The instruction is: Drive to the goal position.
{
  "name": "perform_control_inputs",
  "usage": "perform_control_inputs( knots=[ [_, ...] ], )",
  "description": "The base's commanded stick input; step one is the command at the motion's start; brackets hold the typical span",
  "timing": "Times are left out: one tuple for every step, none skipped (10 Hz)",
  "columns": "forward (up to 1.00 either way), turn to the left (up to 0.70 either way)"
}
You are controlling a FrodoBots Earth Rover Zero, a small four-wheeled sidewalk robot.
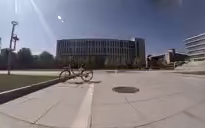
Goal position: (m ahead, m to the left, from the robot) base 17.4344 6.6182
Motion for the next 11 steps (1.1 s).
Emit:
perform_control_inputs(
  knots=[
    [0.7, 0.0],
    [0.7, 0.0],
    [0.7, 0.0],
    [0.7, 0.0],
    [0.7, 0.0],
    [0.7, 0.0],
    [0.7, 0.0],
    [0.7, 0.0],
    [0.7, 0.0],
    [0.7, -0.04],
    [0.7, -0.2]
  ],
)
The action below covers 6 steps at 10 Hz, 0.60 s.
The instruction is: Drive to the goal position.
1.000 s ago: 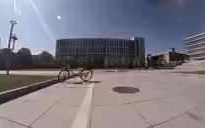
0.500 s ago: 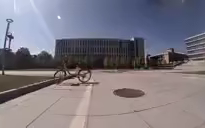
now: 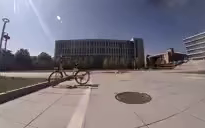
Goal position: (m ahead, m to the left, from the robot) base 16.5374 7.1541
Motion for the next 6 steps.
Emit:
perform_control_inputs(
  knots=[
    [0.7, -0.15],
    [0.7, -0.09],
    [0.7, -0.03],
    [0.7, 0.0],
    [0.7, 0.0],
    [0.7, 0.0]
  ],
)
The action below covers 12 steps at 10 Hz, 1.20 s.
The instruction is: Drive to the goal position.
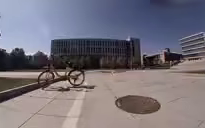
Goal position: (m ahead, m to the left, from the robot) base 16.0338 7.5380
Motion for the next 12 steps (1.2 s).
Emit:
perform_control_inputs(
  knots=[
    [0.7, 0.0],
    [0.7, 0.0],
    [0.7, 0.0],
    [0.7, 0.0],
    [0.7, -0.04],
    [0.7, -0.11],
    [0.7, -0.18],
    [0.7, -0.25],
    [0.7, -0.06],
    [0.7, 0.0],
    [0.7, 0.0],
    [0.7, 0.0]
  ],
)
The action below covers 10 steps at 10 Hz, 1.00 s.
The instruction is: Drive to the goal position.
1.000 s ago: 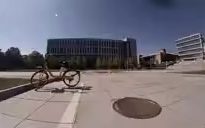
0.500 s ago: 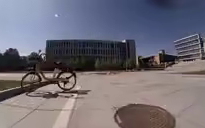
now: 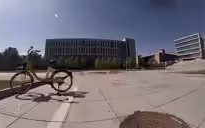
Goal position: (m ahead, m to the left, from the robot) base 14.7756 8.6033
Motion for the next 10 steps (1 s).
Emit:
perform_control_inputs(
  knots=[
    [0.7, 0.0],
    [0.7, 0.0],
    [0.7, 0.0],
    [0.7, 0.0],
    [0.7, 0.0],
    [0.7, 0.0],
    [0.7, 0.0],
    [0.7, 0.0],
    [0.7, 0.0],
    [0.7, 0.0]
  ],
)
